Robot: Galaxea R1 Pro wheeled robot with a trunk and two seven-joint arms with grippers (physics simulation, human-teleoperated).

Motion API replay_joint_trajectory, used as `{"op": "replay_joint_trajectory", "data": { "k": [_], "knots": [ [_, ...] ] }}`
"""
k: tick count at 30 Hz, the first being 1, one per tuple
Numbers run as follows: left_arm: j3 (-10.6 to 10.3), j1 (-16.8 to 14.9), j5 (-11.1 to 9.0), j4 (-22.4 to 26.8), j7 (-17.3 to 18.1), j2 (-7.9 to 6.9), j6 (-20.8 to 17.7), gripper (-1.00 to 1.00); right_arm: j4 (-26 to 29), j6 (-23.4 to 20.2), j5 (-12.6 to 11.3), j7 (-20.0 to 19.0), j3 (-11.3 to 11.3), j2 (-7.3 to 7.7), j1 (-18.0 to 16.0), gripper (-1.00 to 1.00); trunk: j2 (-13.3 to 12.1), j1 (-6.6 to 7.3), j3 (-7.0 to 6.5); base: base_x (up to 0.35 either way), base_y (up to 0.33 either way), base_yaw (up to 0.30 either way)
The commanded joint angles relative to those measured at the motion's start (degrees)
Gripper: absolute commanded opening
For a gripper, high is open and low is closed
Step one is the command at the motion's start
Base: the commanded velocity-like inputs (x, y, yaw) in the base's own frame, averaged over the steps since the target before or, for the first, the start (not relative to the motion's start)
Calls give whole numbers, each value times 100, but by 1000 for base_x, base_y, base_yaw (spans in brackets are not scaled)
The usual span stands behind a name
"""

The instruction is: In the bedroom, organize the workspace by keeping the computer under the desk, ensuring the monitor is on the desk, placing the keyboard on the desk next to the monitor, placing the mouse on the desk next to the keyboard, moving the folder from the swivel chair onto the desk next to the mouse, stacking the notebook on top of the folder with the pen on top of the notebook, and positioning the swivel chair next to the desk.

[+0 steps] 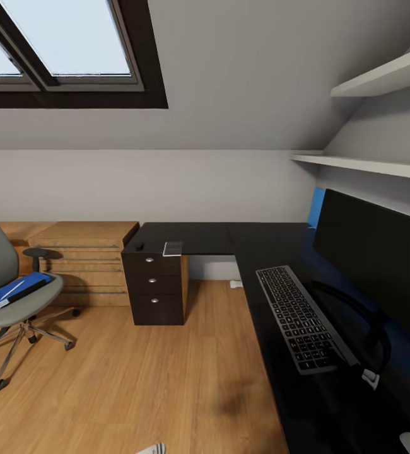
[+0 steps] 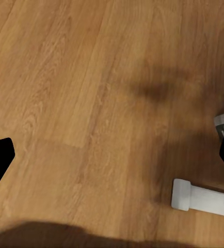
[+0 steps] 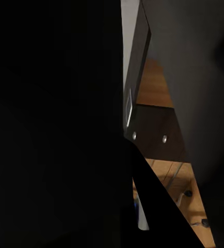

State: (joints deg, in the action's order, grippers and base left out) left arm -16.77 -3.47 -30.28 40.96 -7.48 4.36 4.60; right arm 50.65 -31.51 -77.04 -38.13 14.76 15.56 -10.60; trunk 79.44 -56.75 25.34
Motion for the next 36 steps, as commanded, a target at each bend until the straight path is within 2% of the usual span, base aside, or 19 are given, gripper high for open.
{"op": "replay_joint_trajectory", "data": {
  "k": [1, 29, 32, 36],
  "knots": [
    [-37, -5, -61, 0, -43, -6, 33, 100, -2, -44, -35, -7, 7, 0, -4, -100, 3, 0, 6, 0, 0, 0],
    [-45, -5, -75, -9, -43, -6, 33, 100, 31, 5, -15, 47, 9, -18, -4, -100, 3, 0, 6, 0, 0, 0],
    [-45, -5, -75, -9, -43, -6, 33, 100, 35, 5, -17, 110, 9, -18, -4, -100, 3, 0, 6, 0, 0, 0],
    [-47, -5, -75, -9, -43, -6, 29, 100, 76, 1, -47, 427, 9, -25, -4, -100, 3, 0, 6, 0, 0, 0]
  ]
}}
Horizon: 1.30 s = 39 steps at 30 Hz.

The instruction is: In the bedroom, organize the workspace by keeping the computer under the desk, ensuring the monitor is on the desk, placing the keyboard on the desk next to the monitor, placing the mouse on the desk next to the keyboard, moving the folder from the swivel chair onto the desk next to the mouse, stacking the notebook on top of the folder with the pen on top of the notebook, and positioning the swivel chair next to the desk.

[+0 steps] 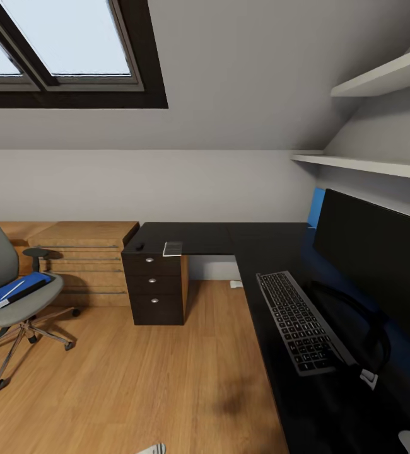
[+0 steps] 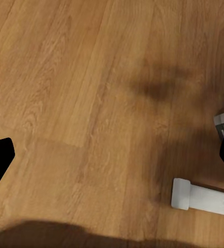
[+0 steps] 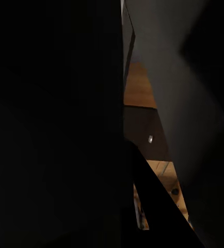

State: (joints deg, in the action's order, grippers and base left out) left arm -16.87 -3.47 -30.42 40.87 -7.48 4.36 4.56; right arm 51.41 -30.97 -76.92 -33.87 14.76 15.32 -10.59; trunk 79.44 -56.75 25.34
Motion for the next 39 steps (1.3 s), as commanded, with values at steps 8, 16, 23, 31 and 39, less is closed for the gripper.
{"op": "replay_joint_trajectory", "data": {
  "k": [8, 16, 23, 31, 39],
  "knots": [
    [-39, -5, -60, 0, -43, -6, 31, 100, 25, -49, -54, 143, 16, -5, -4, -100, 3, 0, 6, 0, 0, 0],
    [-44, -5, -57, 0, -43, -6, 30, 100, 27, -49, -43, 292, 39, -3, -4, -100, 3, 0, 6, 0, 0, 0],
    [-44, -5, -57, 0, -43, -6, 33, 100, 32, -49, -50, 489, 44, -1, -4, -100, 3, 0, 6, 0, 0, 0],
    [-43, -5, -54, 0, -43, -6, 33, 100, 35, -53, -66, 835, 44, -3, -4, -100, 3, 0, 6, 0, 0, 0],
    [-38, -5, -52, 0, -43, -6, 34, 100, 36, -49, -69, 986, 112, -3, -4, -100, 3, 0, 6, 0, 0, 0]
  ]
}}
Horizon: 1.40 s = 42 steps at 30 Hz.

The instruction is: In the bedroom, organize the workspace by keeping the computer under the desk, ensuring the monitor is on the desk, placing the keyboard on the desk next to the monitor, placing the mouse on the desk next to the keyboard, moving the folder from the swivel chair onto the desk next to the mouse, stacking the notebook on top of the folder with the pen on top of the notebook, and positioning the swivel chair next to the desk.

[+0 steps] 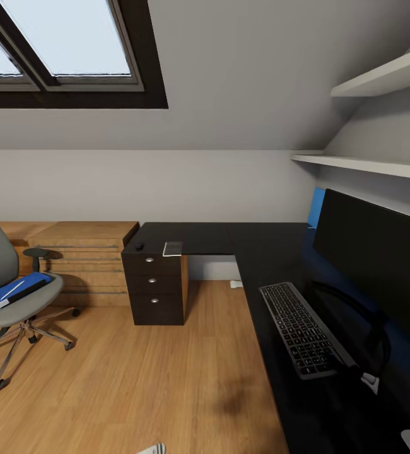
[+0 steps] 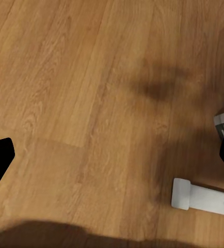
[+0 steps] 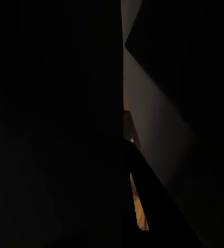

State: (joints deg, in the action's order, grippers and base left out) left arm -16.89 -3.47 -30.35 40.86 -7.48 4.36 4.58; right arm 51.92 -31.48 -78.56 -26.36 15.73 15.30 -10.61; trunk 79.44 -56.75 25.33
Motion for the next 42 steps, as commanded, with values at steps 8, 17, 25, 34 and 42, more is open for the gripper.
{"op": "replay_joint_trajectory", "data": {
  "k": [8, 17, 25, 34, 42],
  "knots": [
    [-34, -5, -59, 1, -43, -6, 35, 100, -16, 0, 95, 476, 238, -1, -3, -100, 3, 0, 7, 0, 0, 0],
    [-34, -5, -59, 1, -43, -6, 35, 100, -16, 1, 95, 498, 249, -8, -3, -100, 3, 0, 7, -80, -102, 0],
    [-34, -5, -57, 1, -43, -6, 35, 100, -19, 1, 100, 500, 247, -9, -3, -100, 3, 0, 7, -1, -10, 0],
    [-32, -5, -51, 1, -43, -6, 35, 100, -24, 1, 102, 505, 246, -9, -3, -100, 3, 0, 7, 102, 0, 0],
    [-27, -5, -50, 1, -43, -6, 35, 100, -24, 9, 96, 606, 246, -9, -3, -100, 3, 0, 7, 4, 0, 0]
  ]
}}
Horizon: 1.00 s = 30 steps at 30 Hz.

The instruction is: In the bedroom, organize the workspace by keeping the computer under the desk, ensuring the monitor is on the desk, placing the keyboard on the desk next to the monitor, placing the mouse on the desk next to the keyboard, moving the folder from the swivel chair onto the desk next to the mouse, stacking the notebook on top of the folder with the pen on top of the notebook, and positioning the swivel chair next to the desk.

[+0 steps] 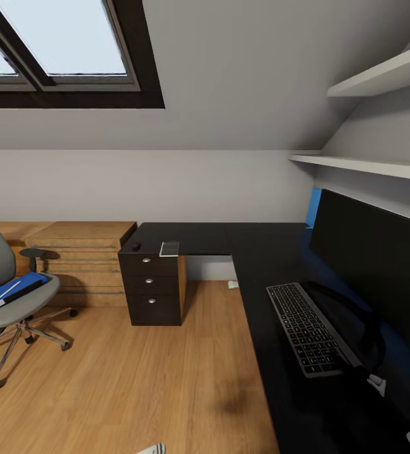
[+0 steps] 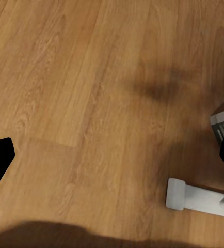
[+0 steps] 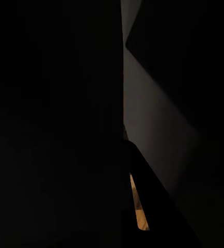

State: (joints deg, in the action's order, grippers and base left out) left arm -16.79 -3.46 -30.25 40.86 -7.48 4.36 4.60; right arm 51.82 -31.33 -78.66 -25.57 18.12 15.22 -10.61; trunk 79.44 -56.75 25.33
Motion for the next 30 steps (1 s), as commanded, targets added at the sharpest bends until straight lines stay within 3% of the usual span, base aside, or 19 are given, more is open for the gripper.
{"op": "replay_joint_trajectory", "data": {
  "k": [1, 22, 30],
  "knots": [
    [-37, -5, -60, 0, -43, -6, 33, 100, -14, -5, 106, 528, 8, -1, -2, -100, 3, 0, 7, 0, 0, 0],
    [-32, -5, -70, 8, -43, -6, 32, 100, -14, 2, 114, 535, 0, -1, -2, -100, 3, 0, 7, 0, 0, 0],
    [-18, -5, -77, 9, -44, -6, 24, 100, -14, 2, 114, 535, -1, -1, -2, -100, 123, -66, 61, 0, 0, 0]
  ]
}}
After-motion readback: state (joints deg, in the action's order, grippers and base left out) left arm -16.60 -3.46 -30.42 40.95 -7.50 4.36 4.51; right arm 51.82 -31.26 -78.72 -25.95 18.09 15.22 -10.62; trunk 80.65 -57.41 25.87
